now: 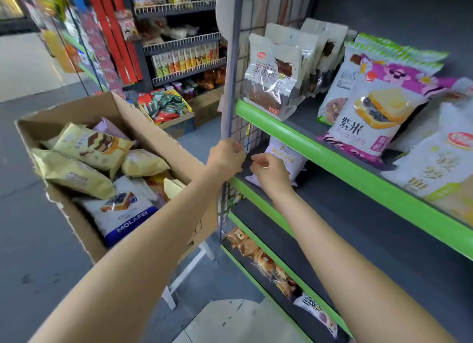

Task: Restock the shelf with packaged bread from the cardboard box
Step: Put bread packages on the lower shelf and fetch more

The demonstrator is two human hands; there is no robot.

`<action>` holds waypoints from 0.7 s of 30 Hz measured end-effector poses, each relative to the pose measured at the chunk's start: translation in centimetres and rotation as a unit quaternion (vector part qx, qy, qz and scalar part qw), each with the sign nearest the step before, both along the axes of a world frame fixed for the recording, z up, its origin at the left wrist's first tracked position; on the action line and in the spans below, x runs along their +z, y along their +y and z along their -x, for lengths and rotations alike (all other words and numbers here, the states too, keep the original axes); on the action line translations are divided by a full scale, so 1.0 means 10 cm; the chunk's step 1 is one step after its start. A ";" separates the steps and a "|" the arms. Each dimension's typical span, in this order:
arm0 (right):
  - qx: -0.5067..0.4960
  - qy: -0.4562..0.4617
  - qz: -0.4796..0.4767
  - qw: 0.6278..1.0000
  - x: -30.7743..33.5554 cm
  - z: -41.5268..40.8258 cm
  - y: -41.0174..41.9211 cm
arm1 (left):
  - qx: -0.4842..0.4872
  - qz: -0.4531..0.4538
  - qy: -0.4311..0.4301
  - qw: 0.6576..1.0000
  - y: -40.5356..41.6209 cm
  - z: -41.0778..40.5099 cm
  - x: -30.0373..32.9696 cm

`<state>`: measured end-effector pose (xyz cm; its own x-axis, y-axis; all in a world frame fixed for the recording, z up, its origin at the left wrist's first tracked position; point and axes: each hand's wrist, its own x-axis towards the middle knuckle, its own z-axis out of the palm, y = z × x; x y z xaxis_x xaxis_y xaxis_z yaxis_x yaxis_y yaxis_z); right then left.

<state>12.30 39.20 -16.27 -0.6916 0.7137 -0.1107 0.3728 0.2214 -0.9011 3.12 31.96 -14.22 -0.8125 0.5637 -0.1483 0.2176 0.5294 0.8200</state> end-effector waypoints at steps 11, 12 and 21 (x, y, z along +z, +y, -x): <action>0.153 0.049 -0.061 0.985 0.68 0.92 -1.15 | 0.202 -0.019 0.051 0.978 -1.65 0.76 0.44; 0.161 0.047 -0.072 0.983 0.67 1.07 -1.25 | 0.228 -0.024 0.051 0.972 -1.76 0.88 0.43; 0.228 -0.070 -0.103 0.966 0.20 2.76 -1.83 | 0.233 0.088 0.081 0.965 -2.40 2.49 0.05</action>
<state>-15.30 20.90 -14.30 -0.9277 0.3554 -0.1139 0.3090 0.5602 -0.7686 -21.76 7.97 -13.75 -0.9923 0.1095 -0.0584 0.0402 0.7283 0.6840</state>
